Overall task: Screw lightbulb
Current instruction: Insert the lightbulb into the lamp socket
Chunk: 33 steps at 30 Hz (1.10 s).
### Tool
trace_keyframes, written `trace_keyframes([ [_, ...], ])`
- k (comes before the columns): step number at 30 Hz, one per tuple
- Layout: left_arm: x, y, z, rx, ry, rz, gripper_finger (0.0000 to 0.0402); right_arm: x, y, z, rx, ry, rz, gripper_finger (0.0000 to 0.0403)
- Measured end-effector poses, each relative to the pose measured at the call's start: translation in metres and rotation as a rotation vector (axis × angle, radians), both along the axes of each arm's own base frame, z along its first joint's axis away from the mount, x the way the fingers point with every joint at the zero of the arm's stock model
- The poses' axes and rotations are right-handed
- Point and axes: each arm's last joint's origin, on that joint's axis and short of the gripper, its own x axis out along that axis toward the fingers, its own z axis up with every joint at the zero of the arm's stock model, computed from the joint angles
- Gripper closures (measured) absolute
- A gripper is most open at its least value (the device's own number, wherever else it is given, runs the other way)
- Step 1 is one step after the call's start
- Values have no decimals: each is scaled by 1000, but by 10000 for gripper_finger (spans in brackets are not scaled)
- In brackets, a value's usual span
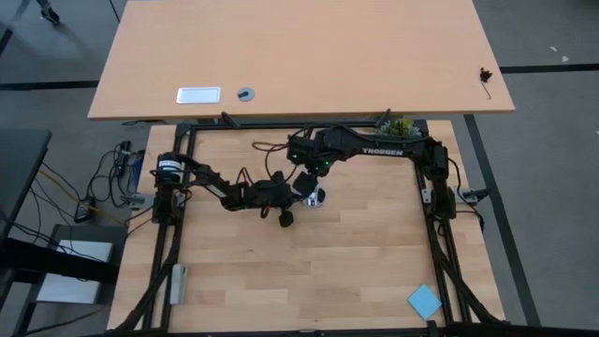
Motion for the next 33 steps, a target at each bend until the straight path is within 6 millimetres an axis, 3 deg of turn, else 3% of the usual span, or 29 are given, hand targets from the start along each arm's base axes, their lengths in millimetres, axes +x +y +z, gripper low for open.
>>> trace_keyframes([
  [3, 0, 0, 0, 0, 0, 0, 400, -1, 0, 0, 34, -7, -142, 154],
  [8, 0, 0, 0, 0, 0, 0, 400, 1, 4, 2, 6, -10, -47, 137],
  [14, 0, 0, 0, 0, 0, 0, 400, 3, 2, 20, -100, -40, 166, 116],
  [18, 0, 0, 0, 0, 0, 0, 400, 4, 1, 30, -153, -54, 423, 115],
  [22, 0, 0, 0, 0, 0, 1, 400, 2, 3, 27, -130, -45, 653, 119],
  [33, 0, 0, 0, 0, 0, 1, 400, -1, -1, -3, -88, 23, 678, 121],
])
